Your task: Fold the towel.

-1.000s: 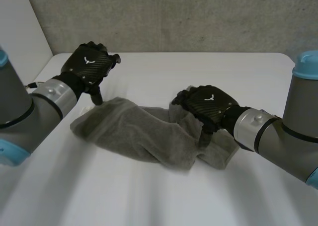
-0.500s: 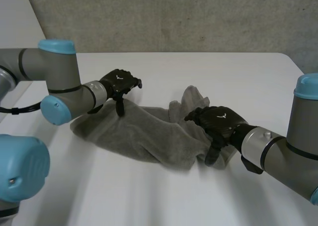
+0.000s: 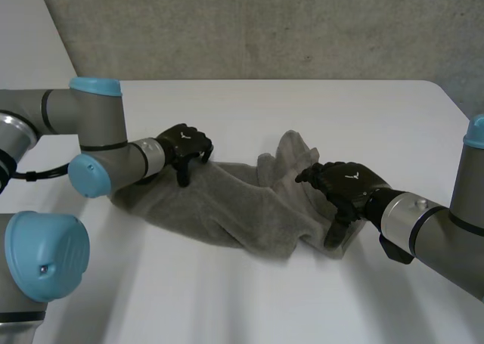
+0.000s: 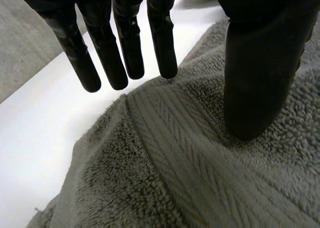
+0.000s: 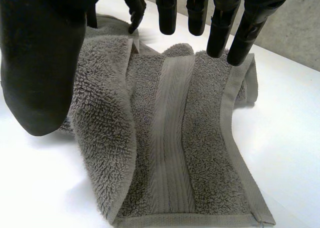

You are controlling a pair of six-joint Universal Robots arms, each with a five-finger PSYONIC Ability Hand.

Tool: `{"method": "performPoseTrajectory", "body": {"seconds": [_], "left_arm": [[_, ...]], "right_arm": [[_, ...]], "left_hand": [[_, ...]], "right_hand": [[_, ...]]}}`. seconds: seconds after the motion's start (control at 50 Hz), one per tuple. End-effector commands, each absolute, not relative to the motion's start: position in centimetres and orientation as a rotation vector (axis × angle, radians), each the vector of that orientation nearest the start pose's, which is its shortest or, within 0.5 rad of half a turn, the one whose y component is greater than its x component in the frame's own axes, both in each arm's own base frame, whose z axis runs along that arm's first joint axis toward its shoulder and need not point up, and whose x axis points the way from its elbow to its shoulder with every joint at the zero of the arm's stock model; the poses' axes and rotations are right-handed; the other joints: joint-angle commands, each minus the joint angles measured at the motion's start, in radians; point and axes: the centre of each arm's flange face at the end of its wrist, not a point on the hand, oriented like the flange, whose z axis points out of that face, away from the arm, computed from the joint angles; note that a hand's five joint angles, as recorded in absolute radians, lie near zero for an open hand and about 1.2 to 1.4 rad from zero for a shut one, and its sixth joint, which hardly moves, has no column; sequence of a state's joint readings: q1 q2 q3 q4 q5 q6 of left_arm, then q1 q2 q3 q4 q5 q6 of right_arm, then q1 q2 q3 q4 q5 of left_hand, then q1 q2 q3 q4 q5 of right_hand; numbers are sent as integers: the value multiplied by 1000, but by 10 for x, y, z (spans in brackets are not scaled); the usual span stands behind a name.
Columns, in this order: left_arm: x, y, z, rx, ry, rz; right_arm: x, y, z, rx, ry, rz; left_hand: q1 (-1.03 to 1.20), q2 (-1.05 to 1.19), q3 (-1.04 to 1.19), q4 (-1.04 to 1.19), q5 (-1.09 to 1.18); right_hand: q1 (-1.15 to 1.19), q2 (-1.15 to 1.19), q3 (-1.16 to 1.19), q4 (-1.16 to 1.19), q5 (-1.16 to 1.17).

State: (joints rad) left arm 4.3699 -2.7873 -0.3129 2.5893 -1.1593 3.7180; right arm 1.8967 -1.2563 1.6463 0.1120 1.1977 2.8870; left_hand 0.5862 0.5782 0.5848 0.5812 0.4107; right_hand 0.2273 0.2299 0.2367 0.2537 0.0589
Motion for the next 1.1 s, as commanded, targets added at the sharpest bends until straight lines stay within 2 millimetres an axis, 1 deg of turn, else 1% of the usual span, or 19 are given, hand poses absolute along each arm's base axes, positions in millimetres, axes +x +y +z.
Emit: {"method": "performPoseTrajectory", "body": {"seconds": [0.02,0.18,0.2,0.22,0.24,0.26,0.28,0.32,0.52,0.74,0.8,0.84,0.86,0.9,0.92,0.96,1.02,1.06,1.1], "left_arm": [[-315,-384,130,1673,2361,-1662],[-311,-382,133,1692,2356,-1626],[-311,-382,133,1693,2354,-1626],[-311,-383,132,1687,2358,-1625],[-311,-383,132,1687,2358,-1625],[-311,-383,132,1687,2356,-1626],[-311,-383,132,1687,2356,-1626],[-311,-383,135,1681,2354,-1637],[-311,-382,146,1643,2378,-1663],[-306,-379,127,1631,2415,-1553],[-306,-378,128,1640,2405,-1550],[-306,-378,133,1641,2396,-1560],[-306,-378,133,1641,2396,-1560],[-306,-377,142,1633,2388,-1575],[-306,-377,142,1633,2388,-1575],[-303,-372,161,1621,2395,-1582],[-301,-366,169,1621,2405,-1576],[-295,-352,184,1624,2427,-1555],[-291,-343,190,1630,2438,-1547]], "right_arm": [[255,-237,186,-943,2216,-1397],[255,-237,186,-945,2215,-1396],[255,-236,186,-946,2213,-1396],[255,-236,186,-946,2215,-1396],[255,-236,186,-946,2215,-1396],[255,-236,185,-947,2216,-1392],[255,-236,185,-947,2216,-1392],[255,-234,184,-948,2218,-1386],[254,-236,181,-943,2216,-1397],[254,-237,182,-942,2213,-1405],[254,-237,182,-942,2209,-1411],[254,-237,182,-942,2208,-1413],[254,-237,182,-942,2208,-1413],[255,-237,182,-944,2207,-1412],[255,-237,182,-944,2207,-1412],[255,-237,182,-944,2207,-1412],[254,-237,181,-943,2209,-1408],[254,-237,181,-943,2209,-1408],[254,-237,181,-942,2209,-1411]], "left_hand": [[94,102,95,99,95],[223,231,225,228,224],[168,176,169,173,169],[-21,-13,-20,-16,-20],[-23,-15,-22,-18,-22],[-180,-172,-179,-175,-179],[-182,-174,-180,-177,-181],[-369,-361,-368,-364,-368],[-393,-385,-392,-388,-392],[-370,-362,-368,-365,-369],[-220,-212,-219,-215,-219],[145,153,146,150,146],[147,155,148,152,148],[524,532,525,529,525],[526,534,527,531,527],[777,785,778,782,778],[810,818,811,815,811],[810,818,811,815,811],[810,818,811,815,811]], "right_hand": [[-53,-55,-62,-79,-59],[-53,-55,-62,-79,-59],[-53,-55,-62,-79,-59],[-53,-55,-62,-79,-59],[-53,-55,-62,-79,-59],[-53,-55,-62,-79,-59],[-53,-55,-62,-79,-59],[-53,-55,-62,-79,-59],[-53,-55,-62,-79,-59],[-53,-55,-62,-79,-59],[-53,-55,-62,-79,-59],[-53,-55,-62,-79,-59],[-53,-55,-62,-79,-59],[-53,-55,-62,-79,-59],[-53,-55,-62,-79,-59],[-53,-55,-62,-79,-59],[-53,-55,-62,-79,-59],[-53,-55,-62,-79,-59],[-53,-55,-62,-79,-59]]}}
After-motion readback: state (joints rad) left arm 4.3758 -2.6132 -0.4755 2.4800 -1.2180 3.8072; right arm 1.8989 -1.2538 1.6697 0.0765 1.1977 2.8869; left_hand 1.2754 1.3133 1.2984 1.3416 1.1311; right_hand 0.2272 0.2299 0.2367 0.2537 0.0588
